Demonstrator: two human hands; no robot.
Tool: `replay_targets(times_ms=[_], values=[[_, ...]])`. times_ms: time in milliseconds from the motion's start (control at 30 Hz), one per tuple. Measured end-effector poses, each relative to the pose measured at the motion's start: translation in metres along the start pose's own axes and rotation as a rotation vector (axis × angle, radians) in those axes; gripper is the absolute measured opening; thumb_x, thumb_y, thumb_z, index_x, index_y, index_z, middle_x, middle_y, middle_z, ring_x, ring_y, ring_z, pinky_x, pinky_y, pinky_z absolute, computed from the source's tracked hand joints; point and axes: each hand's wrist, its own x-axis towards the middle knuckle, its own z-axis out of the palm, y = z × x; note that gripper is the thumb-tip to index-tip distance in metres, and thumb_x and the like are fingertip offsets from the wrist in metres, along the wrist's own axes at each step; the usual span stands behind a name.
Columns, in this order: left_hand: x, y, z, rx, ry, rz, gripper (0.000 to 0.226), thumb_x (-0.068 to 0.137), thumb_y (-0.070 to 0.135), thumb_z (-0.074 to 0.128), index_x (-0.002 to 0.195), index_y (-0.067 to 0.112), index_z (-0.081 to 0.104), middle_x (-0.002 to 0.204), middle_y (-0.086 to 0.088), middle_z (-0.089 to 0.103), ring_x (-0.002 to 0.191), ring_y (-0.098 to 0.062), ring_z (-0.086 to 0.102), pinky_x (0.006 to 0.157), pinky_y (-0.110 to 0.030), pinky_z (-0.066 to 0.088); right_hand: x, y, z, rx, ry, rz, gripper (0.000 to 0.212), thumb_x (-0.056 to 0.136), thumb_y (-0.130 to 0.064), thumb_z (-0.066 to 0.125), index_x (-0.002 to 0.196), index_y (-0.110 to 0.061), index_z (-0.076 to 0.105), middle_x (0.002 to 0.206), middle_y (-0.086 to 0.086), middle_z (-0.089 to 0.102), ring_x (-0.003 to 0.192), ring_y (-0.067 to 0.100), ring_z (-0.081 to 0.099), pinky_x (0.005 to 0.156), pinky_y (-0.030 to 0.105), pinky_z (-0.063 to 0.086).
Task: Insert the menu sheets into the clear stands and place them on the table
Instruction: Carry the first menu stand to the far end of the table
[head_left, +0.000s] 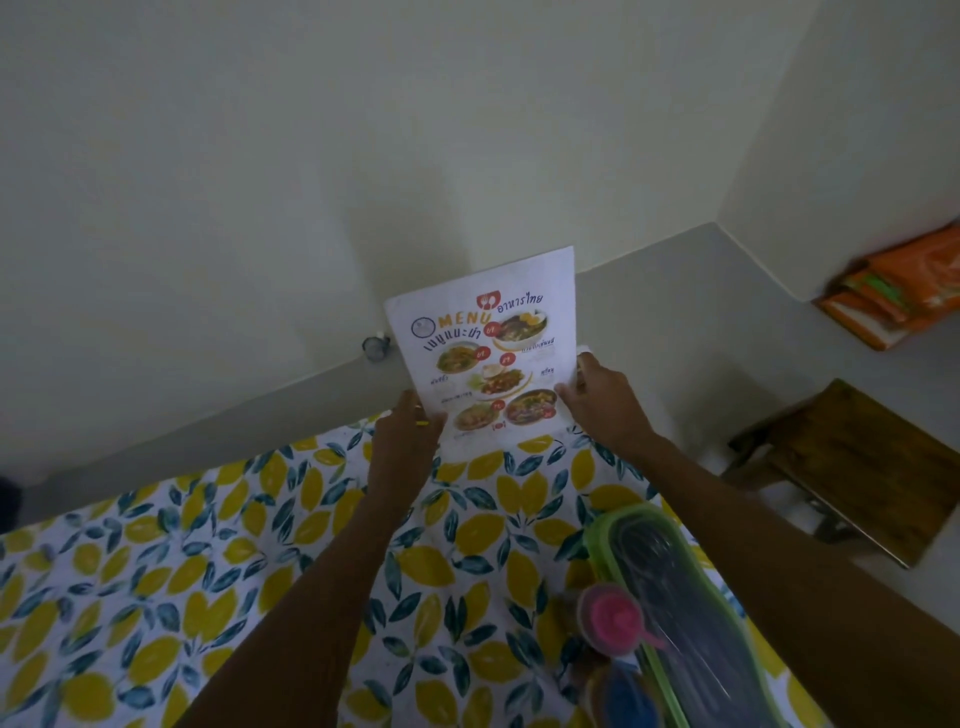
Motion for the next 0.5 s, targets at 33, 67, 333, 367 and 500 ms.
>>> replay_targets(times_ms=[33,67,333,367,500], values=[[-0.001,0.000,-0.001,0.001,-0.006,-0.001,0.035,0.091,0.031,0.065,0.119,0.012,0.057,0.111,-0.007,0.072,0.092,-0.022,0.070,0.074,-0.041,0.060,-0.001,-0.001,-0.001,0.005,0.000,0.001,0.030,0.091,-0.030,0.063,0.101,-0.005,0.051,0.092,0.019,0.067,0.084,0.037,0.064,0.072,0.046,0.055],[-0.002,0.001,-0.001,-0.001,-0.008,-0.004,0.036,0.090,0.031,0.066,0.119,0.012,0.057,0.112,-0.007,0.071,0.093,-0.022,0.069,0.075,-0.040,0.059,-0.002,-0.002,-0.002,0.008,-0.001,0.004,0.031,0.091,-0.030,0.063,0.103,-0.004,0.051,0.094,0.020,0.068,0.086,0.038,0.065,0.073,0.046,0.055],[-0.023,0.005,-0.024,0.086,0.025,0.032,0.039,0.088,0.031,0.069,0.118,0.009,0.056,0.116,-0.009,0.070,0.096,-0.026,0.067,0.076,-0.034,0.052,-0.033,-0.014,-0.019,0.038,0.023,0.035,0.043,0.092,-0.034,0.064,0.122,-0.006,0.053,0.116,0.017,0.068,0.103,0.034,0.066,0.087,0.046,0.055],[-0.028,0.004,-0.029,0.119,0.031,0.051,0.040,0.089,0.033,0.068,0.118,0.010,0.055,0.116,-0.009,0.069,0.099,-0.027,0.067,0.077,-0.036,0.052,-0.038,-0.016,-0.023,0.017,0.017,0.033,0.045,0.092,-0.034,0.063,0.126,-0.007,0.053,0.120,0.017,0.067,0.106,0.034,0.065,0.089,0.045,0.054],[-0.054,0.001,-0.052,0.249,0.035,0.137,0.041,0.091,0.040,0.062,0.122,0.014,0.055,0.117,-0.005,0.066,0.104,-0.027,0.064,0.083,-0.041,0.053,-0.065,-0.032,-0.039,-0.080,-0.021,0.015,0.049,0.092,-0.033,0.061,0.134,-0.010,0.049,0.127,0.016,0.064,0.112,0.033,0.062,0.094,0.044,0.052]])
